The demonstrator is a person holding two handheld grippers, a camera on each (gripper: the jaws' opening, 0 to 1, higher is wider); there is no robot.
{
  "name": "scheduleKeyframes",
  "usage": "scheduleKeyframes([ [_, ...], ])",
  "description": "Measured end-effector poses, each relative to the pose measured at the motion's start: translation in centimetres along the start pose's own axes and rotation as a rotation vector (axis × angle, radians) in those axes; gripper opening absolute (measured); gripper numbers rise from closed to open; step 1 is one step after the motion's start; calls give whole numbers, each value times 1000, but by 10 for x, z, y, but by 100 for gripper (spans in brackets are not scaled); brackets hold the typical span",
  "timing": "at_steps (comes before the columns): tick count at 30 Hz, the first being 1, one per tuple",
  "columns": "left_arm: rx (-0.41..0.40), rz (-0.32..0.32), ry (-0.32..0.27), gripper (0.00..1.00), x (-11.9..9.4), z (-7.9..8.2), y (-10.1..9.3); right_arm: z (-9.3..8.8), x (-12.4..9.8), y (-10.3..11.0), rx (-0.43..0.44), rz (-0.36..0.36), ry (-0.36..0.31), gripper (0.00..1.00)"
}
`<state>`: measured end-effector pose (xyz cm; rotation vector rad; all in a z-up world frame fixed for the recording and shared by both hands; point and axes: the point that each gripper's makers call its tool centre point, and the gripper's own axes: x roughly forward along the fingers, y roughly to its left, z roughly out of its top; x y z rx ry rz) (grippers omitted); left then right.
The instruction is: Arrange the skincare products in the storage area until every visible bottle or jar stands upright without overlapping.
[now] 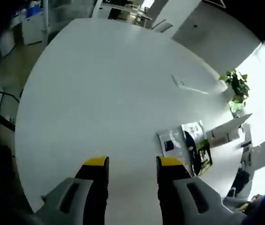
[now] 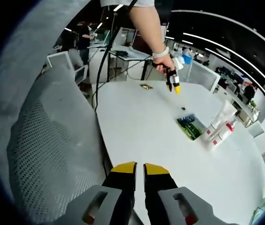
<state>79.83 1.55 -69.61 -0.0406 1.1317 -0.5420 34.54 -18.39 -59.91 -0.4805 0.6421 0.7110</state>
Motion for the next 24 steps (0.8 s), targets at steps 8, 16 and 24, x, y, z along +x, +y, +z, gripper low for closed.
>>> scheduleKeyframes([
  [8, -29, 340, 27, 69, -44, -57, 94, 7, -2, 3, -4, 8, -30, 0],
  [16, -95, 411, 10, 74, -38, -92, 97, 5, -1, 2, 2, 10, -21, 0],
  [24, -141, 394, -26, 66, -33, -95, 98, 4, -1, 1, 7, 2, -16, 0],
])
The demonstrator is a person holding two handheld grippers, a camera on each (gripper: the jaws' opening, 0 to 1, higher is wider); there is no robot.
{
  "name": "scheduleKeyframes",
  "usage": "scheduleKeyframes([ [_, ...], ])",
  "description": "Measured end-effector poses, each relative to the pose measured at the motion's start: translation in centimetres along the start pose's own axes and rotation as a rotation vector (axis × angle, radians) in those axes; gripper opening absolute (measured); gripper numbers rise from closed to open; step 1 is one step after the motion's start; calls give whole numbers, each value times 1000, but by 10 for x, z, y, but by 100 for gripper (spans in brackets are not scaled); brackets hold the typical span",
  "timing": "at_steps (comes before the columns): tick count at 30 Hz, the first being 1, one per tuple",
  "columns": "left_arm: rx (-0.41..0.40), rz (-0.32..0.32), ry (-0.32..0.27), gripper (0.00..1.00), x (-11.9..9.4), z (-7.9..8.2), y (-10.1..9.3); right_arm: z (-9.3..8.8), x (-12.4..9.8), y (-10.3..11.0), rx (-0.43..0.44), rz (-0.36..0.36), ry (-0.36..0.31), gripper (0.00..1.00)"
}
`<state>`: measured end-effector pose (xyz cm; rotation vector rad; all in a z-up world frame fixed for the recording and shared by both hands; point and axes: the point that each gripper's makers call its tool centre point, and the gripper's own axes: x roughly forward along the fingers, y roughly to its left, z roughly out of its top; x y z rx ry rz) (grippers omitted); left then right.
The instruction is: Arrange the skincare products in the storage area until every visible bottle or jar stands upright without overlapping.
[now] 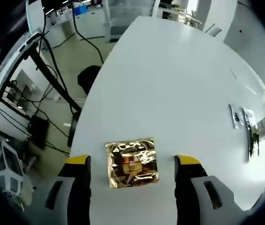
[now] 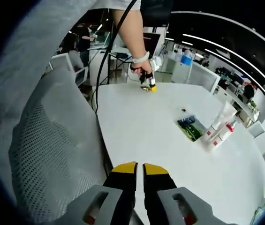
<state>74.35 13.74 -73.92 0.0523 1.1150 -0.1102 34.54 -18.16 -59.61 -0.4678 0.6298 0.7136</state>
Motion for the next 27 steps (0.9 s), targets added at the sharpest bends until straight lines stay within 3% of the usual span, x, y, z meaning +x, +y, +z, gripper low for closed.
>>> scheduleKeyframes([
  [5, 78, -40, -5, 50, -2, 0, -9, 0, 0, 0, -1, 1, -1, 0],
  [8, 109, -55, -8, 35, -7, -2, -17, 0, 0, 1, -2, 2, -1, 0],
  [17, 112, -90, -12, 34, -11, -7, -29, 2, 0, -1, -6, -2, -8, 0],
  [21, 123, -130, -17, 33, -19, -11, -45, 3, -1, -2, -6, -5, -16, 0],
  [27, 118, -206, -70, 33, -43, -8, -71, 8, -3, -1, -15, -6, -37, 0],
])
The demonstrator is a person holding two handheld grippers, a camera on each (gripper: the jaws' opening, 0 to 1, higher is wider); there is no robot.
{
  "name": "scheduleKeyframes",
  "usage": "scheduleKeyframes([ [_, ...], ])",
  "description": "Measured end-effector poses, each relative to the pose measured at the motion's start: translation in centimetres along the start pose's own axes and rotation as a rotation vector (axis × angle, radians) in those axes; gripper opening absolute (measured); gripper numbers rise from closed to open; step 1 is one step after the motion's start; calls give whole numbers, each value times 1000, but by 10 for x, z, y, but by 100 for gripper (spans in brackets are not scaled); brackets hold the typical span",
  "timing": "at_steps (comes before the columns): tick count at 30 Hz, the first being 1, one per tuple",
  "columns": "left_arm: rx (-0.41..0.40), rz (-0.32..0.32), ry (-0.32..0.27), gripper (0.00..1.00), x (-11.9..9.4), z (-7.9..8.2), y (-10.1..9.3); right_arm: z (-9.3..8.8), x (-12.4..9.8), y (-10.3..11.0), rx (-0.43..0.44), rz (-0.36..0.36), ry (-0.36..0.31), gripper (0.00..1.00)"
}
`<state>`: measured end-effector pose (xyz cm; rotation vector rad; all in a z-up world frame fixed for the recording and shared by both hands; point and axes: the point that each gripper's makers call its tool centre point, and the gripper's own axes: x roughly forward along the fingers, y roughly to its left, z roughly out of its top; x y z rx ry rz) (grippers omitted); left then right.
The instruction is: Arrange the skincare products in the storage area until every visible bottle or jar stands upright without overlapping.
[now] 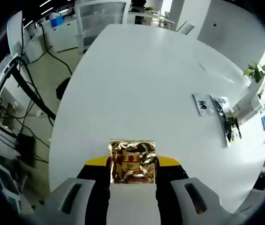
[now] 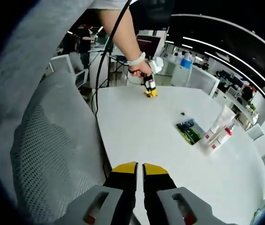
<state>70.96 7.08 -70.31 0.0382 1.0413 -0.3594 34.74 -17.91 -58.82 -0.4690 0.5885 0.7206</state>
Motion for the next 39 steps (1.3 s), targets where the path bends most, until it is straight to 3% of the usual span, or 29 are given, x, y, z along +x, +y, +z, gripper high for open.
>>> scheduleKeyframes([
  [5, -39, -84, -106, 34, -29, 14, -35, 7, -3, 1, 2, 7, -33, 0],
  [11, -41, -187, -175, 33, -72, 0, -87, 18, -9, 0, 4, 2, -96, 0],
  [16, -6, -234, -215, 33, -109, -24, -132, 27, -14, 2, -12, 3, -145, 0],
  [22, 63, -299, -270, 34, -160, -62, -200, 35, -19, 4, -20, 3, -192, 0],
  [24, 95, -309, -279, 34, -172, -77, -217, 42, -23, 2, -46, -18, -229, 0],
  [28, 142, -340, -301, 34, -194, -102, -245, 50, -29, 0, -5, -10, -284, 2],
  [30, 182, -385, -335, 34, -204, -108, -259, 52, -31, -1, 24, -2, -301, 4],
  [33, 293, -373, -370, 34, -213, -121, -268, 57, -34, -2, 61, 3, -335, 6],
  [39, 323, -389, -441, 34, -227, -129, -281, 68, -43, -6, 136, 6, -410, 12],
])
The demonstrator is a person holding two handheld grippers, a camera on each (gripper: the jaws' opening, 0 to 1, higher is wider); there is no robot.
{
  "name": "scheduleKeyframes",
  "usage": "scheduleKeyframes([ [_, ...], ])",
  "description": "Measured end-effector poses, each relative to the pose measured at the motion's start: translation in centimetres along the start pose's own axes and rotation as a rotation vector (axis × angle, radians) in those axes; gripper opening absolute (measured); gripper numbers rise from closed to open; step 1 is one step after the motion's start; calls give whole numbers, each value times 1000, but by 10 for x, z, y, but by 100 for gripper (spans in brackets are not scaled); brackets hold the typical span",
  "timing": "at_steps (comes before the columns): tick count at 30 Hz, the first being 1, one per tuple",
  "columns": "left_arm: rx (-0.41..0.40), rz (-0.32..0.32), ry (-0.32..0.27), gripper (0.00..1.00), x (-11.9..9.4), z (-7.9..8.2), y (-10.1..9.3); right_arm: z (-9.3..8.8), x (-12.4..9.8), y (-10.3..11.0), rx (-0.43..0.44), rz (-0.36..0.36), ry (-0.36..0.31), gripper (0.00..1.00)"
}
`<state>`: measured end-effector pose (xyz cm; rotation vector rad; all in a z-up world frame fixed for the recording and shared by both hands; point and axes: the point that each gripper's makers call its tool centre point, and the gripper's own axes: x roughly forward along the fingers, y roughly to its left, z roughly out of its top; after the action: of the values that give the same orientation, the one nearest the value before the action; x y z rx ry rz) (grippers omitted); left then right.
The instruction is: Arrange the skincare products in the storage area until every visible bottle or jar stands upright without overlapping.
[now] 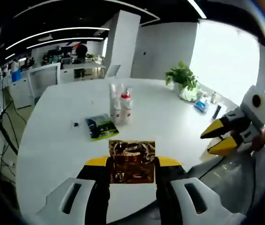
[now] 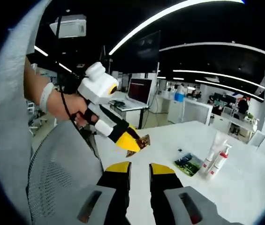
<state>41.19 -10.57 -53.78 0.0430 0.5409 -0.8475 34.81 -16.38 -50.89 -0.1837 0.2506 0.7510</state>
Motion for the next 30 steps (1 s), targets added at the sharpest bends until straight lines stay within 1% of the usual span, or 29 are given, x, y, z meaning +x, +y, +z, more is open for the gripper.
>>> scheduleKeyframes([
  [2, 38, -8, -16, 34, -1, 0, -7, 2, 0, -1, 14, -2, -9, 13],
  [3, 44, -4, -22, 34, -1, -1, -9, 2, 0, -2, 26, -2, -11, 14],
  [6, 40, -10, -45, 34, -2, -3, -14, 2, 0, -4, 55, 0, -14, 14],
  [8, 45, -19, -72, 34, -1, -1, -18, 2, 0, -4, 69, 0, -16, 14],
  [9, 48, -42, -115, 34, -2, 4, -24, 2, 1, -6, 83, -2, -16, 14],
  [10, 57, -61, -146, 34, -2, 7, -29, 2, 1, -7, 93, -4, -17, 14],
  [11, 63, -63, -135, 34, -2, 4, -31, 2, 0, -9, 110, -10, -21, 14],
  [13, 125, -65, -140, 34, -3, 5, -36, 3, 0, -12, 146, -12, -29, 15],
  [15, 150, -64, -154, 34, -4, 8, -40, 4, 0, -14, 169, -15, -35, 16],
  [17, 161, -65, -152, 34, -5, 9, -44, 4, 0, -15, 189, -13, -40, 17],
  [18, 195, -65, -153, 34, -6, 9, -49, 4, 1, -14, 211, -6, -37, 18],
  [20, 236, -78, -154, 34, -7, 5, -57, 3, 1, -14, 216, -5, -34, 17],
  [21, 267, -87, -164, 34, -7, 5, -61, 2, 2, -13, 223, -2, -31, 17],
  [23, 357, -108, -199, 34, -7, 10, -70, 2, 3, -10, 250, 17, -29, 15],
  [25, 369, -127, -183, 34, -6, 8, -76, 0, 5, -7, 264, 31, -15, 13],
  [26, 402, -121, -170, 34, -6, 4, -76, 0, 6, -5, 269, 38, -14, 13],
  [28, 439, -133, -165, 34, -6, 0, -79, 0, 7, -2, 279, 50, -9, 11],
  [30, 485, -146, -167, 34, -7, -2, -85, -2, 8, 2, 285, 66, 5, 6],
])
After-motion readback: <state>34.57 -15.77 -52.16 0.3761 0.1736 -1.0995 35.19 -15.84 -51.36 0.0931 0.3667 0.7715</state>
